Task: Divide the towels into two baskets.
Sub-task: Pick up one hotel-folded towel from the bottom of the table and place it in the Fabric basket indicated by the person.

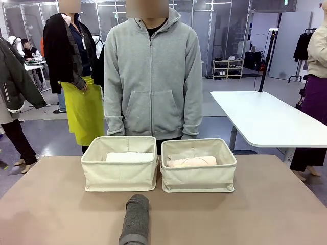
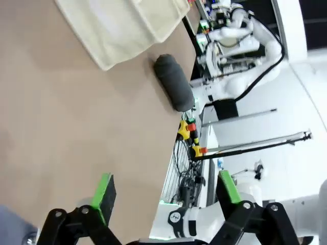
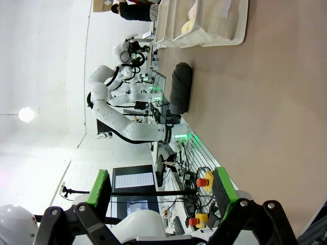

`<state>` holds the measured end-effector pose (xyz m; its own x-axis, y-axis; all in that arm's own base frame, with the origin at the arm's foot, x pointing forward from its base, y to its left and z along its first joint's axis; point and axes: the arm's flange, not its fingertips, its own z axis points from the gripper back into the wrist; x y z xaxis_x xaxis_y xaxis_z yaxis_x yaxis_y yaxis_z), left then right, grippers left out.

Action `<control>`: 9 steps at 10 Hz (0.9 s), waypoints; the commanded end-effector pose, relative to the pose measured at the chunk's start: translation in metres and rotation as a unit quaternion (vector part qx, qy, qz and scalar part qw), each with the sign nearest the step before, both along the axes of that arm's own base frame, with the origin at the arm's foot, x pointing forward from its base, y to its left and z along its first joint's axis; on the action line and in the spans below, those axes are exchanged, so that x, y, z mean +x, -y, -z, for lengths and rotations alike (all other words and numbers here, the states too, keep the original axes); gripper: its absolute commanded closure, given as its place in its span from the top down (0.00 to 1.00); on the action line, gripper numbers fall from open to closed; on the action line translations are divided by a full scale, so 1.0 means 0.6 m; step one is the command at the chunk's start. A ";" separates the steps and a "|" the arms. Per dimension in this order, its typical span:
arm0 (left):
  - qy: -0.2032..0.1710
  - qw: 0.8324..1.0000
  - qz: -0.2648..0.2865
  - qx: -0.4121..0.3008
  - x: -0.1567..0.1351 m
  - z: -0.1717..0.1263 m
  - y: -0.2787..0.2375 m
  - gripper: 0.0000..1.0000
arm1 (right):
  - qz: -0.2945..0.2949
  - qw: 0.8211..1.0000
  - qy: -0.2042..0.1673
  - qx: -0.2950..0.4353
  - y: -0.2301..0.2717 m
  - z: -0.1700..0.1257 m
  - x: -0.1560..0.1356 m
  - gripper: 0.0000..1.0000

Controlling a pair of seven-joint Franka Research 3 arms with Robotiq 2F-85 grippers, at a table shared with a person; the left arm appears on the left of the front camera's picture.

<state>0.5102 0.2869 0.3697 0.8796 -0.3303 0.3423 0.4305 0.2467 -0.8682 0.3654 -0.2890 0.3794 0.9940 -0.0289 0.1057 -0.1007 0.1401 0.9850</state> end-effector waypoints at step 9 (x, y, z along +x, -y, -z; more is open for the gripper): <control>-0.001 0.996 -0.092 -0.010 -0.277 0.065 -0.031 1.00 | -0.002 1.000 -0.003 -0.004 -0.005 -0.005 -0.005 1.00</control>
<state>0.3569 0.3089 0.3258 0.9309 -0.1661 0.3253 0.3605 0.2737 -0.8917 0.3654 -0.2890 0.3793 0.9940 -0.0288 0.1056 -0.1006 0.1400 0.9850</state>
